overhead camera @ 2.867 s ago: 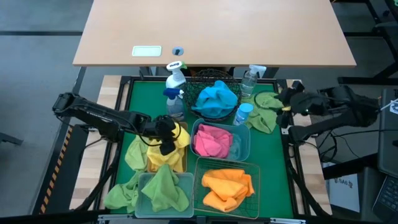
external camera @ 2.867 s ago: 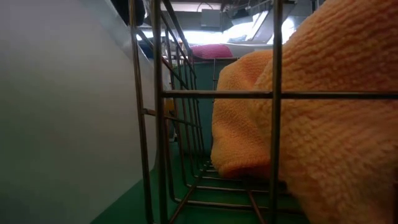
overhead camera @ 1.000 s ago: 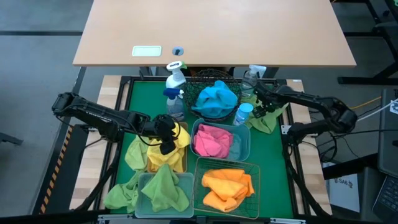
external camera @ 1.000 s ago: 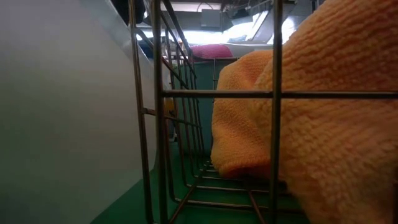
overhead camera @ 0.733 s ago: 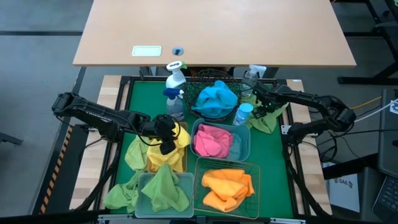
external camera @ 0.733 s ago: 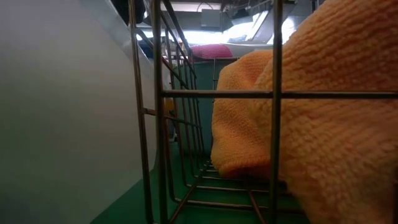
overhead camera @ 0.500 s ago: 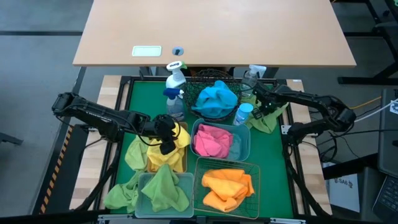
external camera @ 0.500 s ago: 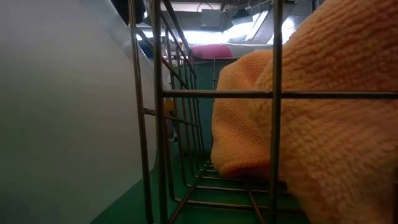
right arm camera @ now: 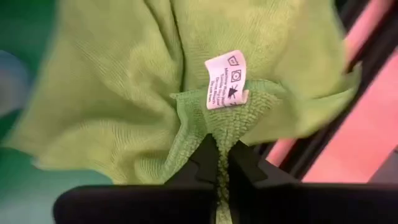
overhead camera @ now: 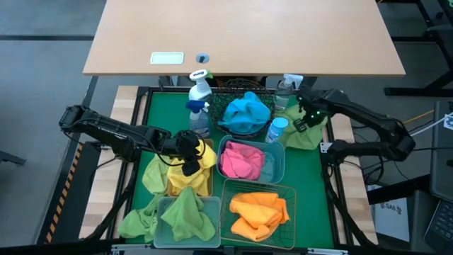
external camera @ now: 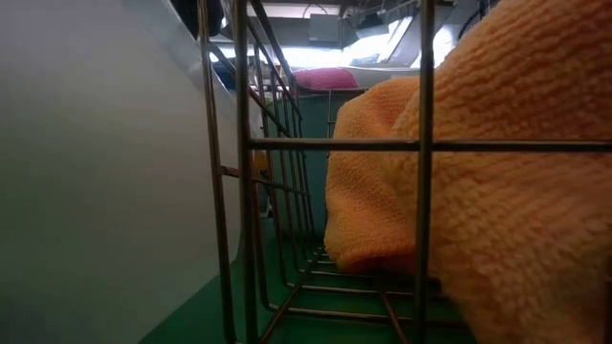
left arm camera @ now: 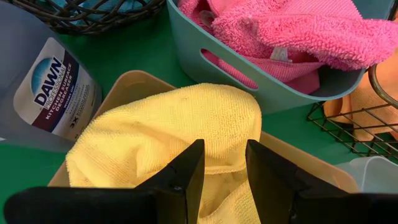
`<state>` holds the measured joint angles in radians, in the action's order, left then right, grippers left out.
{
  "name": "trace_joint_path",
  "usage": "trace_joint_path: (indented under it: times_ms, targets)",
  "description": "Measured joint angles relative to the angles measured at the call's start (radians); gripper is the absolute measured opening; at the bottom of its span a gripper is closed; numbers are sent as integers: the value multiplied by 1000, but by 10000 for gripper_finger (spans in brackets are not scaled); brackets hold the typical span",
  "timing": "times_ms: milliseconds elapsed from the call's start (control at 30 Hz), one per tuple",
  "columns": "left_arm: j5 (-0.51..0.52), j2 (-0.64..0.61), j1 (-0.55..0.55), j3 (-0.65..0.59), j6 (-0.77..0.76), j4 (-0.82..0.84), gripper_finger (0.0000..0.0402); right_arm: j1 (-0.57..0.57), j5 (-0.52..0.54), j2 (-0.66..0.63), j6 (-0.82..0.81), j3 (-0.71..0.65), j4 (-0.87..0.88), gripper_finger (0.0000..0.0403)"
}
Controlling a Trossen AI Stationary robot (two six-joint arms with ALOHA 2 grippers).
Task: Sort microfiber towel by color & place in baskets
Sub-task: Put the top green towel into the white bin
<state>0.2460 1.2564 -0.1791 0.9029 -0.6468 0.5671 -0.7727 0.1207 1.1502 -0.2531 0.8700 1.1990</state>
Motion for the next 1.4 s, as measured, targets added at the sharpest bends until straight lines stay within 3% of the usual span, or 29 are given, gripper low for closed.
trace_joint_path:
  times_ms: [233,433,833,967,1233,1400]
  targets:
    - [0,0,0,0,-2,-37,112,0,-1,-141,-9,195,89,8]
    - [0,0,0,0,12,-149,112,0,-66,-222,-13,391,87,4]
    - [0,0,0,0,222,-423,112,0,-196,-248,4,752,60,4]
    - [0,0,0,0,364,-536,115,0,-311,-249,1,807,-38,2]
    - [0,0,0,1,557,-786,149,1,-696,-223,-61,810,-304,2]
    - [2,0,2,1,663,-904,186,1,-755,-170,-76,809,-344,2]
